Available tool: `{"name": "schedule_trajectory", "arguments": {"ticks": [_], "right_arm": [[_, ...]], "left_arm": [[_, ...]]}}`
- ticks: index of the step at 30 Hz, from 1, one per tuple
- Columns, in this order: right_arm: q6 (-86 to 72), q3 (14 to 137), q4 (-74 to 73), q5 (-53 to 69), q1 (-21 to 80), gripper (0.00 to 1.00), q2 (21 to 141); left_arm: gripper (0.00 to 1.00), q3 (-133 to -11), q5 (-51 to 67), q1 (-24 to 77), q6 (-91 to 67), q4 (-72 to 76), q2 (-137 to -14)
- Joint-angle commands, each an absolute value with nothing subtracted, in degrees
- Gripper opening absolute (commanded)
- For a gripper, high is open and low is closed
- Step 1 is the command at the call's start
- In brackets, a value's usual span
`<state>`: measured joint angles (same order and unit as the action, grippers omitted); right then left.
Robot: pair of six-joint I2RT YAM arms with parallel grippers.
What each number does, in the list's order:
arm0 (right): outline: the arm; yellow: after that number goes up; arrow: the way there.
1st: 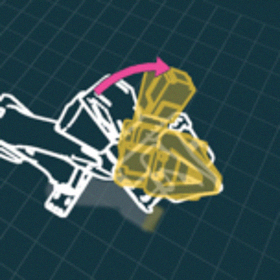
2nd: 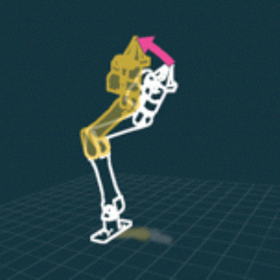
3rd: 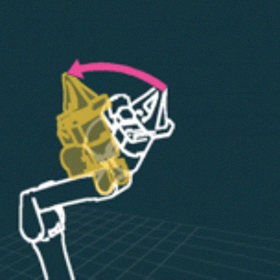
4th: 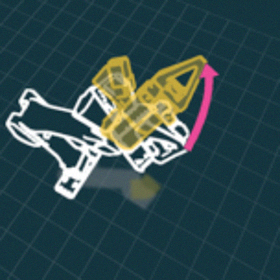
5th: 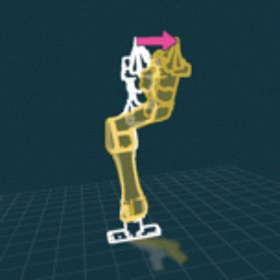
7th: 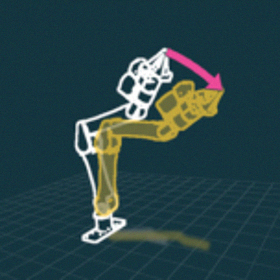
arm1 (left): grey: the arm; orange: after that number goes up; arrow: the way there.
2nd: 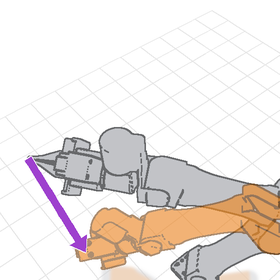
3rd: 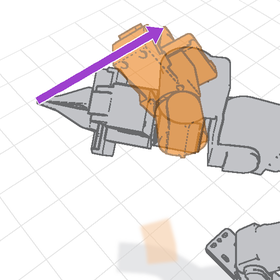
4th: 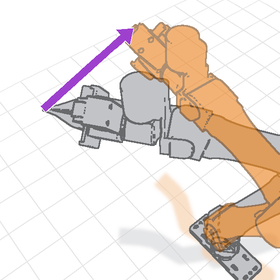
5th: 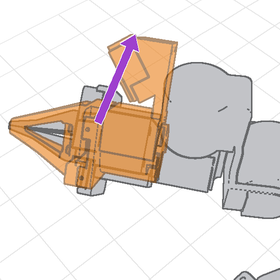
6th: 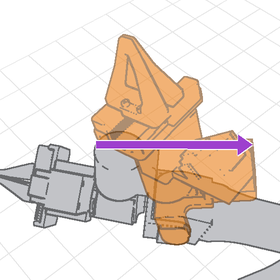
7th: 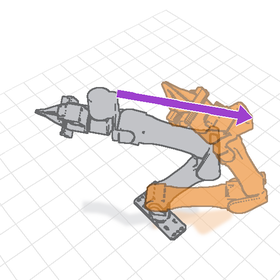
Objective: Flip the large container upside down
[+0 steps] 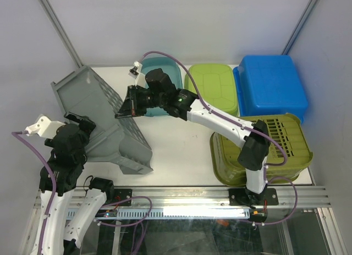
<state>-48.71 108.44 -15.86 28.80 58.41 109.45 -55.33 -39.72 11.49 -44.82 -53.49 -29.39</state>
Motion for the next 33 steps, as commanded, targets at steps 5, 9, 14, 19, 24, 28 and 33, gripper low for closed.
{"name": "schedule_trajectory", "arguments": {"ticks": [5, 9, 14, 19, 24, 28, 33], "right_arm": [[-50.36, 113.76, -0.50, 39.64, 69.35, 0.00, 102.84], [-50.34, 113.49, -0.23, 39.42, 69.99, 0.00, 102.24], [-48.05, 113.25, -1.09, 38.78, 70.25, 0.00, 101.50], [-46.16, 113.01, -2.05, 37.76, 71.08, 0.00, 100.30], [-45.79, 113.03, -2.08, 38.08, 71.44, 0.00, 100.44], [-45.32, 113.70, -2.48, 38.32, 71.80, 0.00, 100.83], [-44.27, 114.01, -4.15, 37.64, 71.86, 0.00, 101.88]], "left_arm": [[0.81, -54.73, -18.94, 13.28, -45.88, -47.61, -33.22], [0.81, -52.94, -17.88, 13.33, -45.82, -46.90, -32.80], [0.81, -51.02, -17.22, 13.32, -46.30, -46.09, -32.65], [0.81, -50.74, -16.09, 13.30, -46.12, -45.79, -32.65], [0.81, -50.14, -17.00, 13.27, -45.71, -45.76, -32.43], [0.81, -49.64, -17.84, 13.28, -45.68, -46.02, -32.43], [0.82, -50.21, -21.12, 13.30, -45.30, -47.18, -32.58]]}}
